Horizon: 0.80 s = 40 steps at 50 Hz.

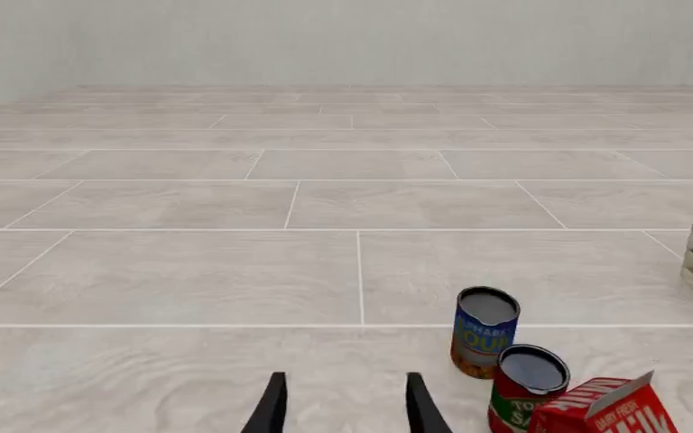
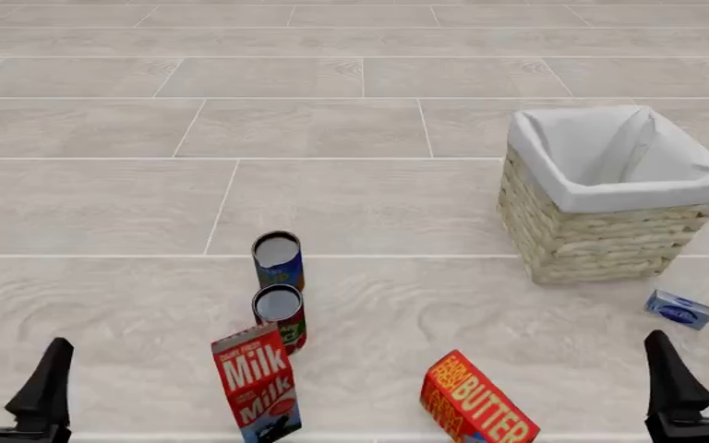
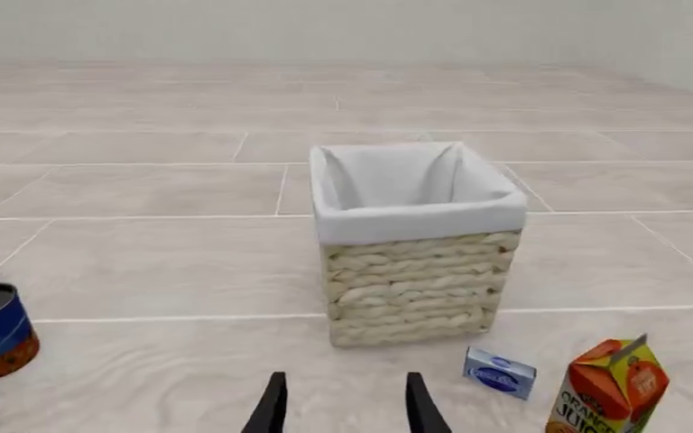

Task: Pick the cream cheese and place it in the basket.

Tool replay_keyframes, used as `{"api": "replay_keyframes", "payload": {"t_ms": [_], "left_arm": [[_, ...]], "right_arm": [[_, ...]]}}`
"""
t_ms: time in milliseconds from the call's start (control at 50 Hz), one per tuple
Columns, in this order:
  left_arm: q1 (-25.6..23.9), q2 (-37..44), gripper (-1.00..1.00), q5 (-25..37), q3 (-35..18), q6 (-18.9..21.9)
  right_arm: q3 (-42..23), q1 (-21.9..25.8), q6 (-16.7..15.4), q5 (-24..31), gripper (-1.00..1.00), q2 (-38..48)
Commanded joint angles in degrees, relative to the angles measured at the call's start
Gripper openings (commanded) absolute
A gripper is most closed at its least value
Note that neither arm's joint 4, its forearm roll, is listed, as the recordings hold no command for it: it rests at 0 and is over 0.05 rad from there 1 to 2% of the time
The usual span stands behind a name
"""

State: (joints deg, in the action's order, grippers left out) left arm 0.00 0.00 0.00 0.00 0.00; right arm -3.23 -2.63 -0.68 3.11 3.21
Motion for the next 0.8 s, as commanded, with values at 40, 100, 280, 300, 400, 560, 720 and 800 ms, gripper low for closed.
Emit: {"api": "replay_keyframes", "payload": {"t_ms": [40, 100, 280, 300, 400, 560, 720, 800], "left_arm": [[0.0, 0.0, 1.0, 0.0, 0.0, 0.0], [0.0, 0.0, 1.0, 0.0, 0.0, 0.0], [0.0, 0.0, 1.0, 0.0, 0.0, 0.0], [0.0, 0.0, 1.0, 0.0, 0.0, 0.0], [0.0, 0.0, 1.0, 0.0, 0.0, 0.0], [0.0, 0.0, 1.0, 0.0, 0.0, 0.0], [0.0, 0.0, 1.0, 0.0, 0.0, 0.0], [0.0, 0.0, 1.0, 0.0, 0.0, 0.0]], "right_arm": [[2.81, 2.69, 0.86, -2.57, 1.0, -2.89], [2.71, 2.71, 0.96, -2.38, 1.0, -2.98], [-0.55, 2.1, 1.09, 0.21, 1.0, -3.1], [-2.74, 1.62, 1.59, 2.15, 1.0, -3.18], [-6.07, 1.66, 0.59, 5.37, 1.0, -3.17], [-9.73, 0.84, -0.68, 10.41, 1.0, -3.12], [-17.74, -0.14, -0.41, 16.52, 1.0, -1.08], [-20.99, 0.95, -2.68, 17.39, 1.0, 4.93]]}}
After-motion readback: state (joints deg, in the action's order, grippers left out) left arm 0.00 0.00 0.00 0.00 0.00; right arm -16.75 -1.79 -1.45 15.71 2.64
